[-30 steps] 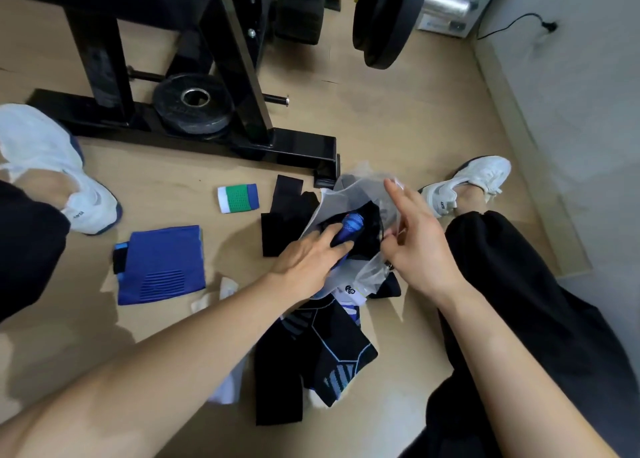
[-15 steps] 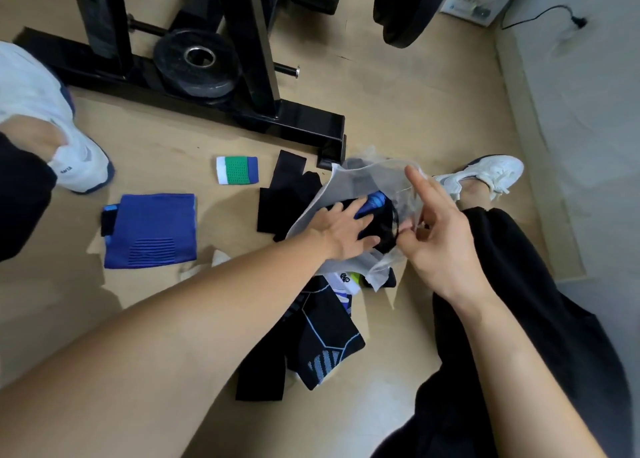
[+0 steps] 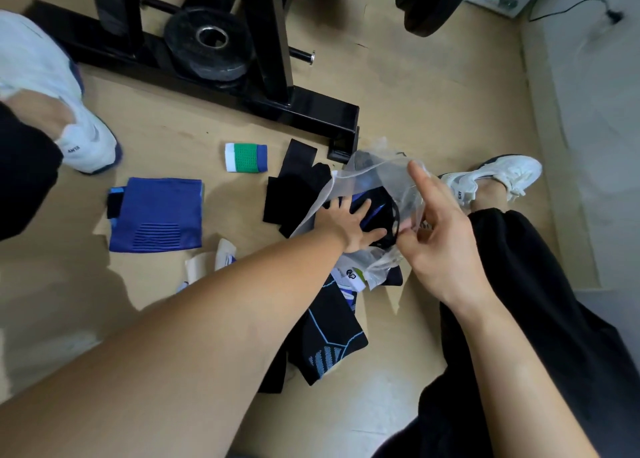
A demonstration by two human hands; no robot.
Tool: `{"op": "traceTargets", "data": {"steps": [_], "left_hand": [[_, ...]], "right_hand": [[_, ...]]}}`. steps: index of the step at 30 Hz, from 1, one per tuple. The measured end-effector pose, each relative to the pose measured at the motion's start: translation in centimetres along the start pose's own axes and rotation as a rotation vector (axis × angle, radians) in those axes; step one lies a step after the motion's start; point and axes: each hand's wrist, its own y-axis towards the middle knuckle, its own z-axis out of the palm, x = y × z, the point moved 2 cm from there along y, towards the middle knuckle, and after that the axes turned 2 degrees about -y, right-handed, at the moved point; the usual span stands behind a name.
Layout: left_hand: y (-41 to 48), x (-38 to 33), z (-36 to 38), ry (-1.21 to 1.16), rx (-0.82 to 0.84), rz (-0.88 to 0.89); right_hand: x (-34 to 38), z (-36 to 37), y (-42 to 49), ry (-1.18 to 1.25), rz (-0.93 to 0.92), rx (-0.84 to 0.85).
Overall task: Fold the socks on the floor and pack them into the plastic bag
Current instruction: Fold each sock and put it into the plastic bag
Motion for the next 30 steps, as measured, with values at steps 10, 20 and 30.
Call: {"op": "traceTargets", "data": {"steps": [10,20,30], "left_hand": [[-4.0,1.8,1.3,-0.116,-0.039,0.191],[-1.5,1.2,1.8,-0.091,0.051,0.11],[-11.0,4.9,-0.7,-0.354,-0.277,0.341]], "right_hand": [[0.0,0.7,-0.1,0.013,-0.012,0.003],[-0.3,0.0,-0.7,-0.036,-0.037,0.031],[-0.6,1.7,-1.0,-0.026,-0.097,0.098]]}}
